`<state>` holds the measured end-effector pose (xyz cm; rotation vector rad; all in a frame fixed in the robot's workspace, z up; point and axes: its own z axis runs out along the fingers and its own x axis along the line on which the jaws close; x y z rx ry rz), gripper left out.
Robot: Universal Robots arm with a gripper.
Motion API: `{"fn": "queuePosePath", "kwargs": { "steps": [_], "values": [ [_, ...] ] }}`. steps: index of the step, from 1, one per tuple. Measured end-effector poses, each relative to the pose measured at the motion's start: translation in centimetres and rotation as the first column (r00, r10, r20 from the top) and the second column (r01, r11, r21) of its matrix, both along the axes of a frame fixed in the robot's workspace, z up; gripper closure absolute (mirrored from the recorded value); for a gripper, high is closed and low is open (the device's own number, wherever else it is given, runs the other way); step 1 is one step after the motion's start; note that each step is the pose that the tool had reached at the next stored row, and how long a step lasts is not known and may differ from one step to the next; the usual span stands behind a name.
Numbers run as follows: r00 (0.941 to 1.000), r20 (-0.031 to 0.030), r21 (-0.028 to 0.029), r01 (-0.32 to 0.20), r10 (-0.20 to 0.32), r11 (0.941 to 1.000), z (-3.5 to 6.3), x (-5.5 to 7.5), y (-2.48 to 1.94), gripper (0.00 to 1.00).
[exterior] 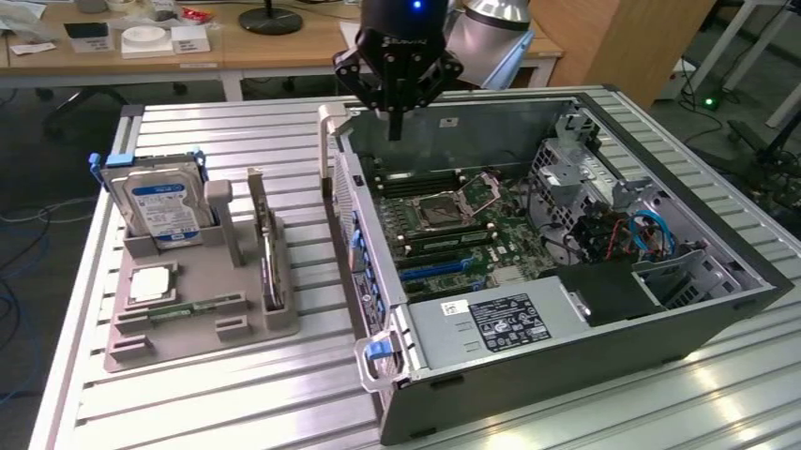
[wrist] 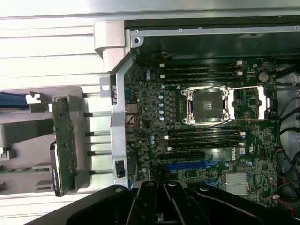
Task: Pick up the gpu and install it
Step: 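Reach for the gpu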
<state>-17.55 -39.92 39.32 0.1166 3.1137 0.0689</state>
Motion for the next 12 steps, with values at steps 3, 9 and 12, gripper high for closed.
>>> {"fn": "queuePosePath", "kwargs": {
  "steps": [3,9,12],
  "values": [
    [1.0,0.0,0.0,0.0,0.0,1.0,0.0,-0.2,0.0,0.89],
    [1.0,-0.0001,-0.0001,0.0,0.0,1.0,0.0,-0.58,-0.01,0.89],
    [1.0,0.0,0.0,0.0,0.0,1.0,0.0,-0.79,-0.01,0.89]
  ]
}}
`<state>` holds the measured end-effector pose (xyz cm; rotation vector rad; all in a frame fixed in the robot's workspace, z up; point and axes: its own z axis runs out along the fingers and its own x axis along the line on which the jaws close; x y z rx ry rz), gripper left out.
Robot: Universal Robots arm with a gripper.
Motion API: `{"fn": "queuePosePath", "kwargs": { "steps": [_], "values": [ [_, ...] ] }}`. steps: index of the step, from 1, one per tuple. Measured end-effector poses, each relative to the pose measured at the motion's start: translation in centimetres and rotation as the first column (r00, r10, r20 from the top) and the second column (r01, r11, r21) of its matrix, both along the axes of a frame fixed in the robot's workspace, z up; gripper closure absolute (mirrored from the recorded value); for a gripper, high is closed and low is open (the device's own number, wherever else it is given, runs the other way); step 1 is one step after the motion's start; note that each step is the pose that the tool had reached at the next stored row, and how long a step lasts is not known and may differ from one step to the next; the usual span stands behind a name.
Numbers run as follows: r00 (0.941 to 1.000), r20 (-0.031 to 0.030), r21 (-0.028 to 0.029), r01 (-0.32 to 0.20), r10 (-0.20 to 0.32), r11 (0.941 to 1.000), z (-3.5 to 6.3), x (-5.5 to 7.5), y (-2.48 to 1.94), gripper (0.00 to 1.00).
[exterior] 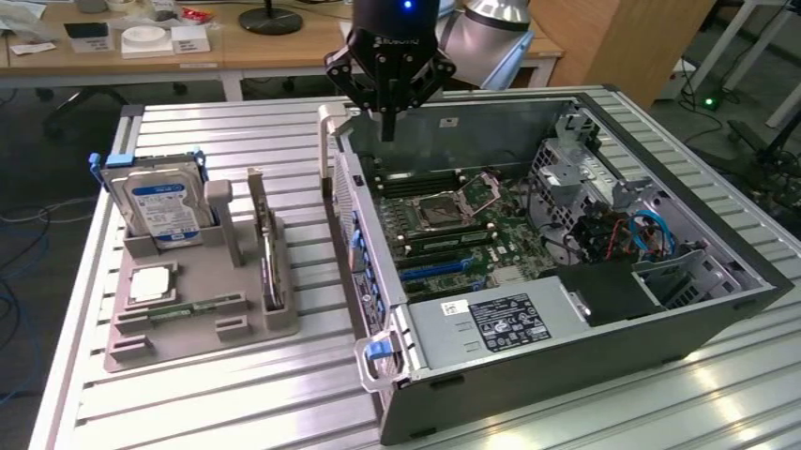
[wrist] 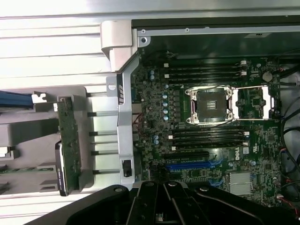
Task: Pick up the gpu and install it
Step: 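Reach for the gpu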
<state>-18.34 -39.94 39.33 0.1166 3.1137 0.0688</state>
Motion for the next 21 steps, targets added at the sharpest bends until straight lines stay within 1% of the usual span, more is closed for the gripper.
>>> {"fn": "queuePosePath", "kwargs": {
  "steps": [21],
  "values": [
    [1.0,0.0,0.0001,0.0,0.0,1.0,0.0,-1.4,-0.02,0.89]
  ]
}}
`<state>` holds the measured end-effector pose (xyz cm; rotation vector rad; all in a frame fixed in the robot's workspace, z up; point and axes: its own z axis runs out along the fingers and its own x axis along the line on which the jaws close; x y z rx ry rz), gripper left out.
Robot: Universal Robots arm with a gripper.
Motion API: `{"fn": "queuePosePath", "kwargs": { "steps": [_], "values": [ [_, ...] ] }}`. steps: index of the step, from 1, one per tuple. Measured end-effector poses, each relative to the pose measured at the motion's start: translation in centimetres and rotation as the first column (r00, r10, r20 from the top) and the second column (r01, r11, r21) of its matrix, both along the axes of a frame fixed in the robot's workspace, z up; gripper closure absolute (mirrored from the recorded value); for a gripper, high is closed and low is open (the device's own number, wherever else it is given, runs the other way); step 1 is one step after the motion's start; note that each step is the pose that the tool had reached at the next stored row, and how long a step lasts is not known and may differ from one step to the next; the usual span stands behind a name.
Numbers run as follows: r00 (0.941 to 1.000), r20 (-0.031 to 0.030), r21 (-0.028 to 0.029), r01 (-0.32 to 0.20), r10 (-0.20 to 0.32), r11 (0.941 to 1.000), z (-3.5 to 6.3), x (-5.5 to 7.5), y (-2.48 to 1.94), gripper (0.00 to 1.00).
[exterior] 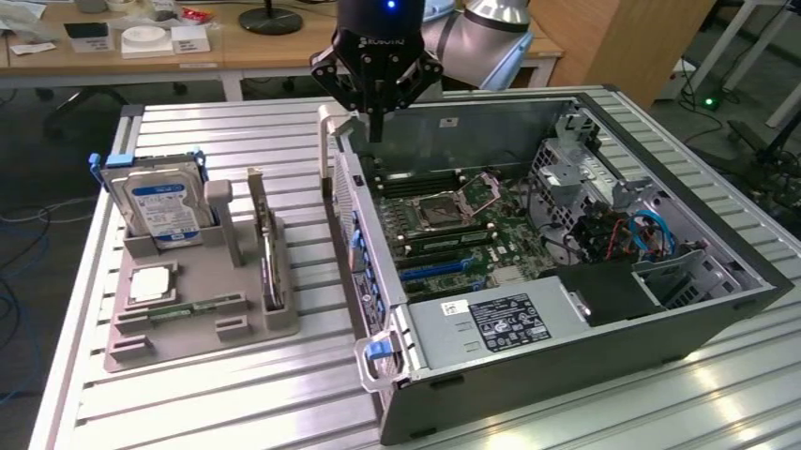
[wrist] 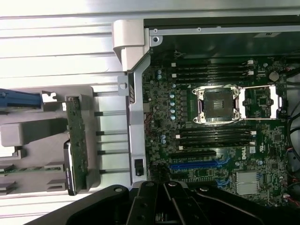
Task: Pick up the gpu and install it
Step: 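Reach for the gpu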
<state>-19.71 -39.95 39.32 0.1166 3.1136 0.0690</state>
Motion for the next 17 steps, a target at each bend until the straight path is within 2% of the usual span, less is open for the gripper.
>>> {"fn": "queuePosePath", "kwargs": {
  "steps": [17],
  "values": [
    [1.0,-0.0001,-0.0001,0.0,0.0,1.0,0.0,-0.99,-0.02,0.89]
  ]
}}
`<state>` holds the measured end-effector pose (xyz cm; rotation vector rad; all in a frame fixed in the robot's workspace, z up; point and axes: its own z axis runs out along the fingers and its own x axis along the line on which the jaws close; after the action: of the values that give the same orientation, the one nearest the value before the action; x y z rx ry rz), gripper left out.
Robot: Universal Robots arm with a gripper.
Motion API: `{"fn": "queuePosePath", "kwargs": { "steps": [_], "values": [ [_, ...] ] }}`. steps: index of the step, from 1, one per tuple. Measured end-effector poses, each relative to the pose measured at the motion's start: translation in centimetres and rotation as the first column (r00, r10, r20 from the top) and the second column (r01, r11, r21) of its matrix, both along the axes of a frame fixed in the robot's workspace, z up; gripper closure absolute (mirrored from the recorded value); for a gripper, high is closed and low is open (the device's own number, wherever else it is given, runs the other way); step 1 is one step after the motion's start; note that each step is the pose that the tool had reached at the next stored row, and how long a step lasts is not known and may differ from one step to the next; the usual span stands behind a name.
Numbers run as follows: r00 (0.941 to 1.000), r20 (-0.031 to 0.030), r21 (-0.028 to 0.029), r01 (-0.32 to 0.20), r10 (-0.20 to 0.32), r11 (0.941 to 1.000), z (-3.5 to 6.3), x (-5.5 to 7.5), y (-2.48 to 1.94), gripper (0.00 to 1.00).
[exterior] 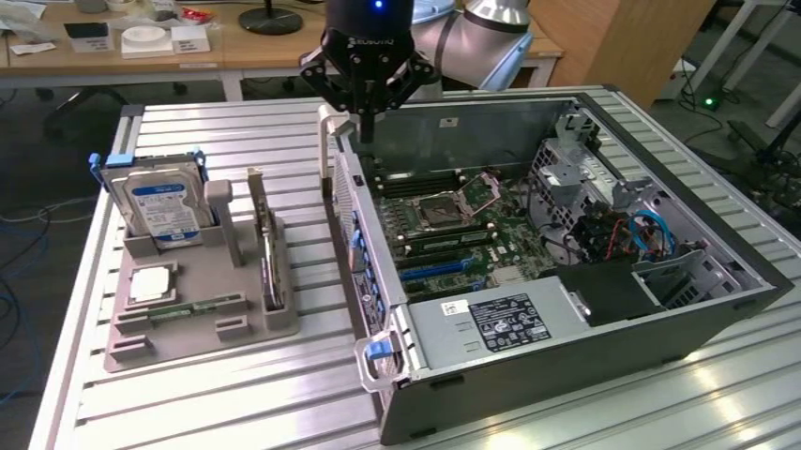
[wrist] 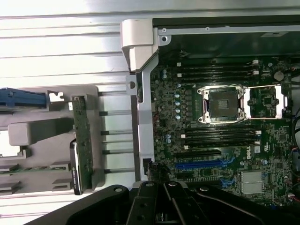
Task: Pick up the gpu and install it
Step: 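Reach for the gpu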
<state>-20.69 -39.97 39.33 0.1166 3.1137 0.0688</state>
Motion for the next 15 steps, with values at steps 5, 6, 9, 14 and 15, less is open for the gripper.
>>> {"fn": "queuePosePath", "kwargs": {
  "steps": [5,6,9,14,15],
  "values": [
    [1.0,0.0,0.0,0.0,0.0,1.0,0.0,-0.3,0.0,0.89],
    [1.0,0.0001,0.0001,0.0,0.0,1.0,0.0,-0.36,-0.01,0.89],
    [1.0,0.0,0.0001,0.0,0.0,1.0,0.0,-0.54,-0.01,0.89],
    [1.0,0.0001,0.0001,0.0,0.0,1.0,0.0,-0.84,-0.01,0.89],
    [1.0,0.0001,0.0,0.0,0.0,1.0,0.0,-0.9,-0.01,0.89]
  ]
}}
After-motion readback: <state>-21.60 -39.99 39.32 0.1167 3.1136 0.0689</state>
